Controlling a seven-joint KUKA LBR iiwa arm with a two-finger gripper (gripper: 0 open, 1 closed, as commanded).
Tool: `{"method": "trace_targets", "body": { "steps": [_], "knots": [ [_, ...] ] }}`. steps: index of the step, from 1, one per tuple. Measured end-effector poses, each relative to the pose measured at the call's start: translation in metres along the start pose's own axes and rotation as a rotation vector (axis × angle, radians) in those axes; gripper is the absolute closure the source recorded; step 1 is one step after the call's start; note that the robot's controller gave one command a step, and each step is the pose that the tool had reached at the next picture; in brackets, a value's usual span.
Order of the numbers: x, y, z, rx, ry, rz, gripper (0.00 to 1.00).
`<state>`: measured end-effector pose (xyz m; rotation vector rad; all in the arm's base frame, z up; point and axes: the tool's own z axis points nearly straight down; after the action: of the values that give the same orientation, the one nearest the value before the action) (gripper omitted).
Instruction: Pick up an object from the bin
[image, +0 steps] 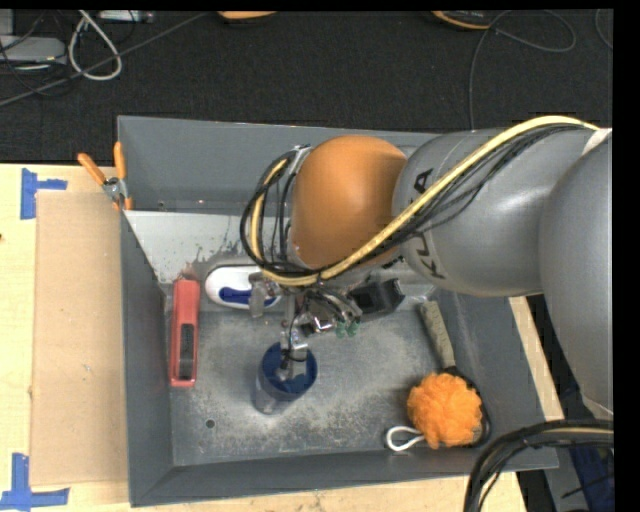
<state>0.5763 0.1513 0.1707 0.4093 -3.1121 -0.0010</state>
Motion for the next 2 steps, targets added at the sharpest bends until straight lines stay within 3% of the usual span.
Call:
{"method": "trace_targets", "body": {
  "steps": [1, 2],
  "knots": [
    [0.003, -0.002, 0.015, 0.0, 0.002, -0.104, 0.0],
    [-0.009, -0.024, 0.024, -0.001, -0.001, -0.034, 0.0]
  ]
}}
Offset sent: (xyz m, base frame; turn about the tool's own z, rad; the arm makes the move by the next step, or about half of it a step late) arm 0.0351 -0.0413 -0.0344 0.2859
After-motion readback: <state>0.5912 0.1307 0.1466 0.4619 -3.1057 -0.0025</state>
